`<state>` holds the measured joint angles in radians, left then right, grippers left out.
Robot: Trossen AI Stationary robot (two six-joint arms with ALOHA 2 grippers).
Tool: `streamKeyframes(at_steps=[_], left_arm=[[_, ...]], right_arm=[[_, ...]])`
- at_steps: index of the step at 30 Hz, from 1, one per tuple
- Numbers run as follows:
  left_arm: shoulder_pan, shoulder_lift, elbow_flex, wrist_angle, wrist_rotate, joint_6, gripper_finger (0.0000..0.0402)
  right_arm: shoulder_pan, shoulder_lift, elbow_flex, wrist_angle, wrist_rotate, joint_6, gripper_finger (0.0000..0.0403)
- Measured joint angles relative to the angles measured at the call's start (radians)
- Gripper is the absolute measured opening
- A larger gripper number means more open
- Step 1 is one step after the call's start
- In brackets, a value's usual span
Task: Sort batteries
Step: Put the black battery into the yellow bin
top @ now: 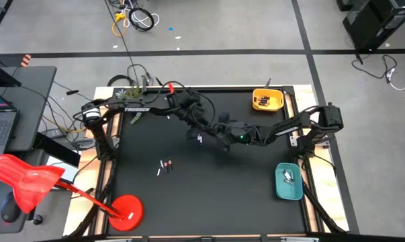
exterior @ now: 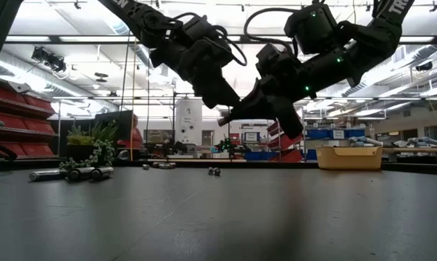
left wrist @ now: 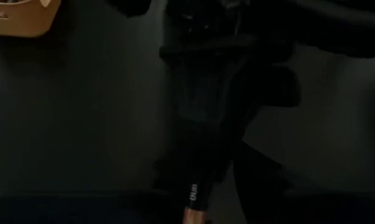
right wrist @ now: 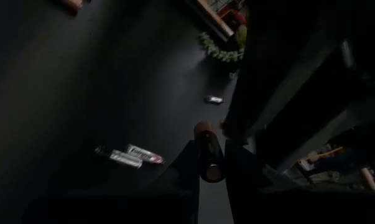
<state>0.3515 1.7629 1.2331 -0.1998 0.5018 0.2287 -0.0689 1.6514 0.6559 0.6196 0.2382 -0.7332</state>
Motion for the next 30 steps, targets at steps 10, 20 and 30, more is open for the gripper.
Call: streamKeyframes(at_steps=[10,20,30], left_arm=[[0.001,0.000,-0.001,-0.039,-0.161,0.032,0.0178],[-0.003,-0.003,-0.111,0.018,-0.192,0.031,0.0172],[-0.012,-0.044,-0.193,0.129,-0.303,0.021,0.0172]], right_arm=[[0.000,-0.023,-0.001,-0.104,0.049,0.098,0.0054],[-0.125,-0.246,-0.001,-0.504,0.272,0.384,0.0054],[-0.438,-0.411,-0.001,-0.843,0.372,0.787,0.0054]])
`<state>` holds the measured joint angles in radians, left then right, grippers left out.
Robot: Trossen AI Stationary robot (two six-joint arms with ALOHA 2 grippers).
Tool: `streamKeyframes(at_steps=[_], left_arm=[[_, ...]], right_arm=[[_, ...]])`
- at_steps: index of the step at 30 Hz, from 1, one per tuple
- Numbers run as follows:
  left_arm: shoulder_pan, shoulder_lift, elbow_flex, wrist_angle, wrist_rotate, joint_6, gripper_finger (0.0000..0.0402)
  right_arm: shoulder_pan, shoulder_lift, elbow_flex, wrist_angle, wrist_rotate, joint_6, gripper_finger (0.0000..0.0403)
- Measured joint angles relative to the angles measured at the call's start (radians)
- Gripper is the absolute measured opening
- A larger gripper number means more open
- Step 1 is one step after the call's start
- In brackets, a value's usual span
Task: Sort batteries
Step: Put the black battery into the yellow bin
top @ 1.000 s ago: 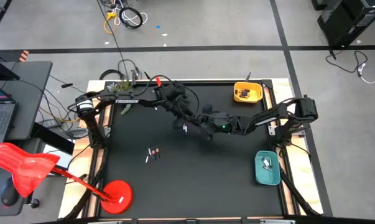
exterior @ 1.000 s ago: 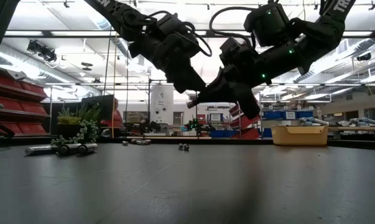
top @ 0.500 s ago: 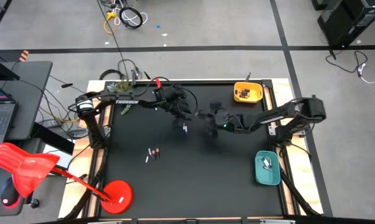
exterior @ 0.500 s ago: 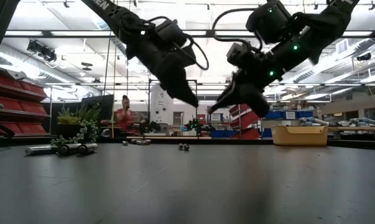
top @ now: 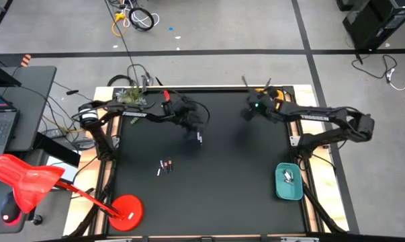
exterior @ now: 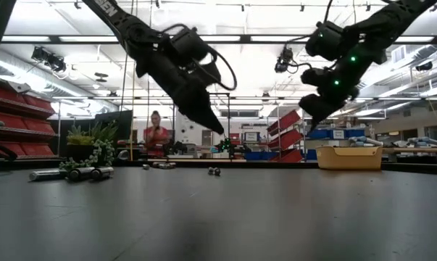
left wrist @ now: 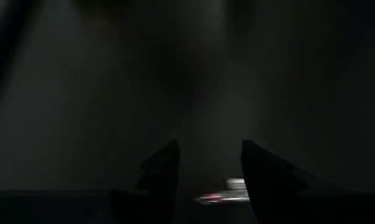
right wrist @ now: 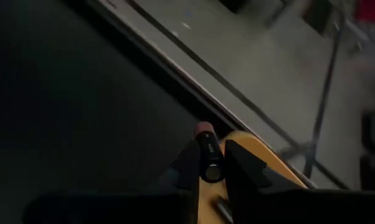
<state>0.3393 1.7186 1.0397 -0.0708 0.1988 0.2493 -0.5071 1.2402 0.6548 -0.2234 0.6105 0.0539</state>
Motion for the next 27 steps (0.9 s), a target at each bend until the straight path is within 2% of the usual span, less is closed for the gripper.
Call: streamKeyframes(at_steps=[6,11,14,19,23,27], left_arm=[[0.000,-0.094,-0.003,-0.013,-0.231,-0.002,0.0172],[-0.002,-0.151,-0.004,-0.090,-0.349,0.000,0.0172],[-0.002,-0.188,-0.025,-0.119,-0.363,0.005,0.0172],[0.006,-0.273,-0.121,-0.069,-0.358,-0.018,0.0172],[0.022,-0.320,-0.223,-0.030,-0.343,-0.077,0.0172],[0.020,-0.320,-0.271,-0.052,-0.374,-0.145,0.0172]], right_arm=[[-0.124,-0.016,0.000,-0.054,-0.037,0.049,0.0054],[-0.206,0.017,0.000,-0.125,-0.062,0.109,0.0065],[-0.236,0.040,0.000,-0.131,-0.062,0.129,0.0116],[-0.244,0.048,0.000,-0.130,-0.078,0.130,0.0191],[-0.191,0.022,0.000,-0.083,-0.085,0.122,0.0208],[-0.088,0.009,0.000,0.073,-0.102,0.041,0.0198]])
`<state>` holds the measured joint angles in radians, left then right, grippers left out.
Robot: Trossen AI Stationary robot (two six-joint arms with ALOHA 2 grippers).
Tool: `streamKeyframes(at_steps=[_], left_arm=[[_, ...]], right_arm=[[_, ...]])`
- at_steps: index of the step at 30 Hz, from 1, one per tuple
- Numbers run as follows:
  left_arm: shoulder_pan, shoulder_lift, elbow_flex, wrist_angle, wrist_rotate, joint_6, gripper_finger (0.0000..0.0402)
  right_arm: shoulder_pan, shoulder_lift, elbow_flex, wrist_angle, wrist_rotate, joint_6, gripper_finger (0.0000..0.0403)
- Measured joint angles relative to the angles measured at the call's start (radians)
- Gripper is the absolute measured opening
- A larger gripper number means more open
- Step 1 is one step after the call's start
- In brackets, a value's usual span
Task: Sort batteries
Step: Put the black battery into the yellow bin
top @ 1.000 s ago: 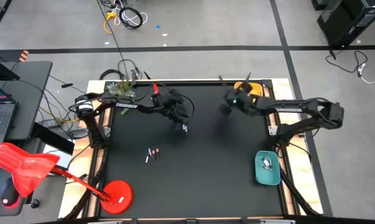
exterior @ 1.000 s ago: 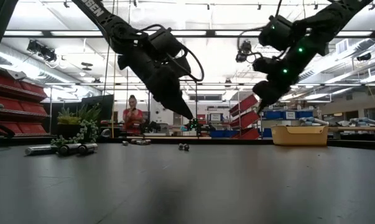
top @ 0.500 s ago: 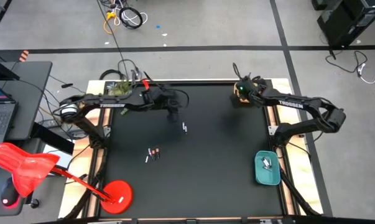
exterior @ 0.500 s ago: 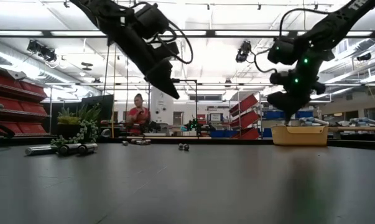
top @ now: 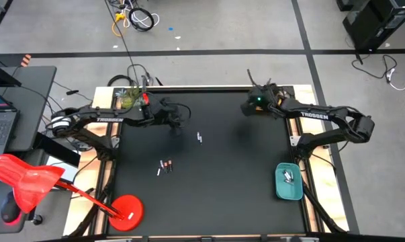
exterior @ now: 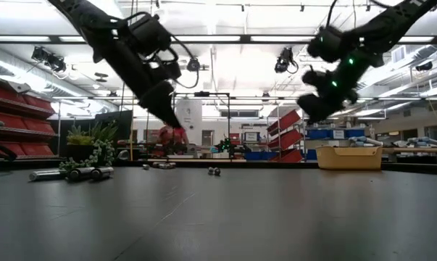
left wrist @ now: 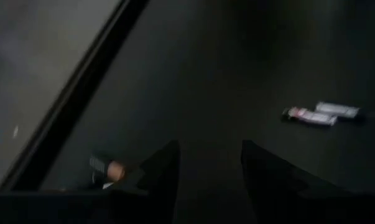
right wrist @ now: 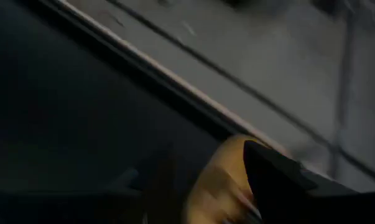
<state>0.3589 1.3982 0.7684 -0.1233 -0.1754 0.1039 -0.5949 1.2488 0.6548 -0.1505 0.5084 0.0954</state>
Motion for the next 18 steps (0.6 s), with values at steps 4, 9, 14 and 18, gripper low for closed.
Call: streamKeyframes(at_steps=[4,9,14,18], left_arm=[[0.003,0.008,-0.007,-0.060,-0.083,-0.066,0.0172],[0.034,0.008,-0.007,-0.080,-0.187,-0.109,0.0172],[0.138,0.065,0.004,-0.026,-0.083,-0.158,0.0172],[0.208,0.153,0.050,-0.039,-0.001,-0.166,0.0172]], right_arm=[[0.093,0.010,0.000,0.192,-0.188,-0.037,0.0181],[0.207,0.069,0.001,0.380,-0.353,-0.046,0.0163],[0.335,0.173,0.000,0.505,-0.353,-0.059,0.0150],[0.430,0.226,0.000,0.562,-0.316,-0.068,0.0138]])
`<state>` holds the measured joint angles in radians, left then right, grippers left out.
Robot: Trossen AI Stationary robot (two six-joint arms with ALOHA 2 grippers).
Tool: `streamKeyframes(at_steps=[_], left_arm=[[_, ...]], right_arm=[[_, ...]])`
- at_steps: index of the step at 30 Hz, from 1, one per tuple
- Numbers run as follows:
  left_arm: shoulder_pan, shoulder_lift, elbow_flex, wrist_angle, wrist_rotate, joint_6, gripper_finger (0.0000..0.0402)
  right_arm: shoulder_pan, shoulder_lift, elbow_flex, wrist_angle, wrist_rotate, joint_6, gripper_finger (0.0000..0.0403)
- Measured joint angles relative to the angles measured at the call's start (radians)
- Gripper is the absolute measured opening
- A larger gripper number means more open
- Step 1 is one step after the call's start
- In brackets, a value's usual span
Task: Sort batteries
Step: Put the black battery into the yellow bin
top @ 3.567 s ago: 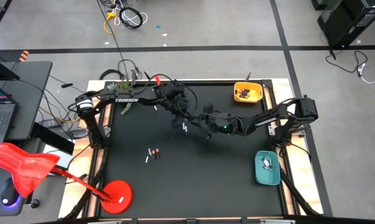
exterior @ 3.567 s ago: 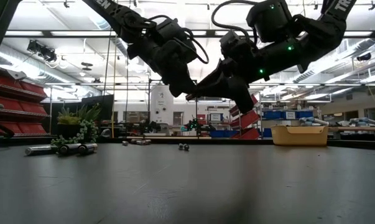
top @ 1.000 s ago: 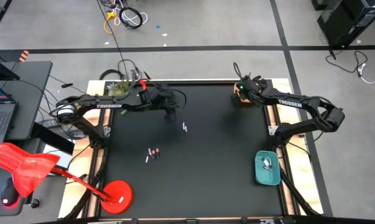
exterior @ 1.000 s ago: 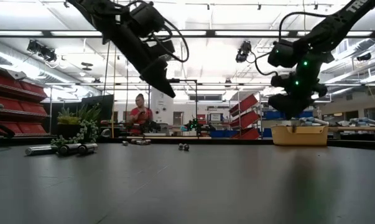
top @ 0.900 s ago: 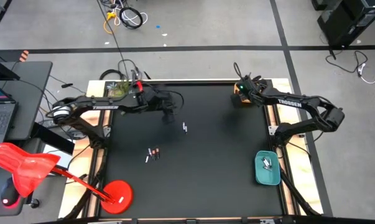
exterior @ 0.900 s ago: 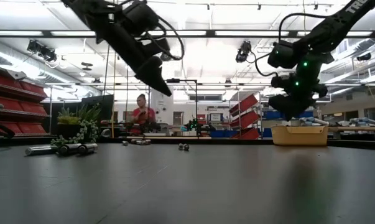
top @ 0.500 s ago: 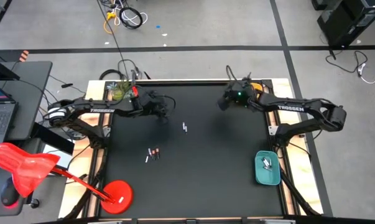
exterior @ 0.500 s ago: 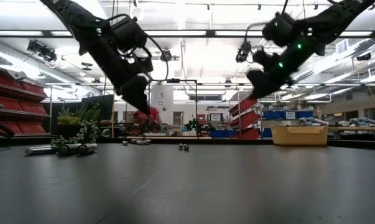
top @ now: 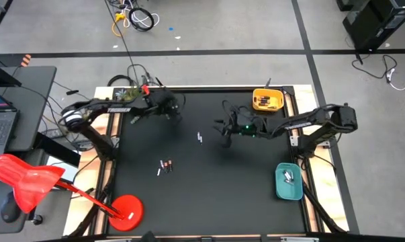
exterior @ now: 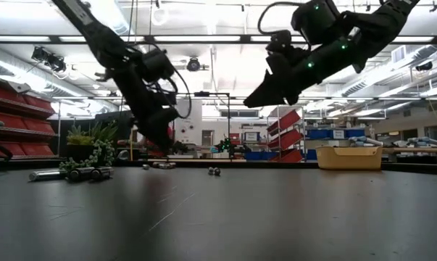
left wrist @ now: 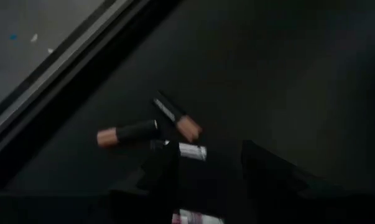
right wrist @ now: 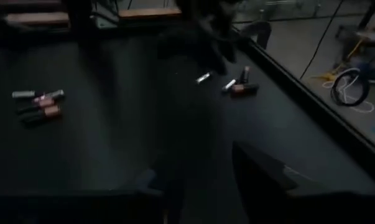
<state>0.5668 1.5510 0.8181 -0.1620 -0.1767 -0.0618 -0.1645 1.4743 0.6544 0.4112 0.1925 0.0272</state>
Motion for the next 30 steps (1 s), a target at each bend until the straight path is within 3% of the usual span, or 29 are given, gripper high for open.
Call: streamKeyframes(at_steps=[10,21,30], left_arm=[[0.120,0.214,0.177,-0.045,0.051,-0.002,0.0172],[0.151,0.330,0.243,-0.065,0.106,-0.022,0.0171],[0.095,0.331,0.243,-0.098,0.130,-0.018,0.0108]], right_arm=[[0.108,-0.018,0.000,0.052,0.128,-0.059,0.0122],[0.109,-0.020,-0.008,0.078,0.132,-0.106,0.0118],[0.068,-0.020,-0.037,0.111,0.131,-0.106,0.0114]])
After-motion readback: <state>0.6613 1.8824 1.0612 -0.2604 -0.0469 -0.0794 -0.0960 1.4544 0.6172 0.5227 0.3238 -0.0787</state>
